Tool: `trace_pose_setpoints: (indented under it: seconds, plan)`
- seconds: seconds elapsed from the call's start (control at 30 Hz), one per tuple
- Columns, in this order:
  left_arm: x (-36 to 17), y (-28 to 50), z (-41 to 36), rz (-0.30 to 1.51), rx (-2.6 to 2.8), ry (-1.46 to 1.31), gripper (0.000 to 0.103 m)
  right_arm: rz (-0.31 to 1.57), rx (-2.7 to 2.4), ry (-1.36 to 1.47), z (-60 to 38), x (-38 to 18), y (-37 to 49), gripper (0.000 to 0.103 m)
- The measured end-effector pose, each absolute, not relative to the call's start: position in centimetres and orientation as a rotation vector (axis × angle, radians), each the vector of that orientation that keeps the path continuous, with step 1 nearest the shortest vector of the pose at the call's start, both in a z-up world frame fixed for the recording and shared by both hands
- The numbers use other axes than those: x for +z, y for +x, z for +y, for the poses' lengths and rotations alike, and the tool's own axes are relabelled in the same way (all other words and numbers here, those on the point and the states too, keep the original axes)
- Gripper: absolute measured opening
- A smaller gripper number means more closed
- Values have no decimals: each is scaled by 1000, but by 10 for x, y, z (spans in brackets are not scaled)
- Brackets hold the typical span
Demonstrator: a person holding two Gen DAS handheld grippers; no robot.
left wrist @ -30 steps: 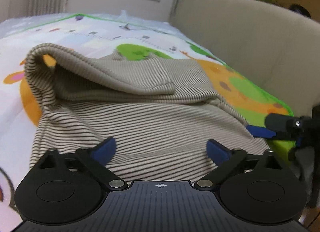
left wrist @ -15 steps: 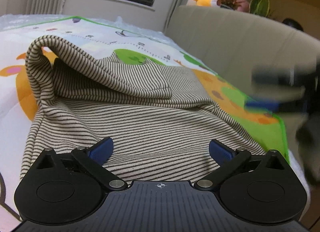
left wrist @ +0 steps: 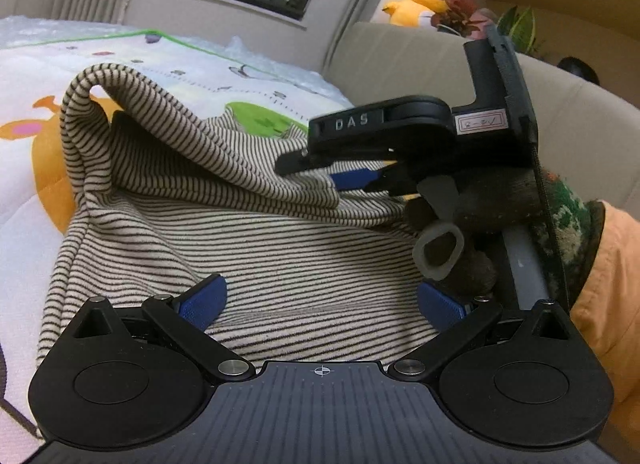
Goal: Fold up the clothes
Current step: 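Grasp the other sleeve cuff with the right gripper and lift it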
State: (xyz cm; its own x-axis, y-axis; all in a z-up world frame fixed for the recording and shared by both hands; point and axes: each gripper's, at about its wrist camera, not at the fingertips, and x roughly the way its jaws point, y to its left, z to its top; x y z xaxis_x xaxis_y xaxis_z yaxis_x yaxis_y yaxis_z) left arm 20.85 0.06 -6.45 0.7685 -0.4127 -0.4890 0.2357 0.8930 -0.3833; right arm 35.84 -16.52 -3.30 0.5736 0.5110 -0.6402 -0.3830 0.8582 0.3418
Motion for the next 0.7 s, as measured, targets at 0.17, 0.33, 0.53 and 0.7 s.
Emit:
trace_pose_setpoints:
  seconds: [0.17, 0.33, 0.53, 0.7]
  plan:
    - [-65, 210, 0, 598, -361, -320, 103, 724, 600, 156, -165, 8, 339, 12]
    - [-66, 210, 2, 600, -360, -319, 103, 590, 585, 160, -182, 54, 333, 11]
    - [-67, 211, 2, 600, -361, -323, 103, 547, 445, 151, -226, 61, 337, 11]
    - [-68, 212, 1, 600, -361, -326, 103, 633, 344, 129, -251, 23, 344, 4]
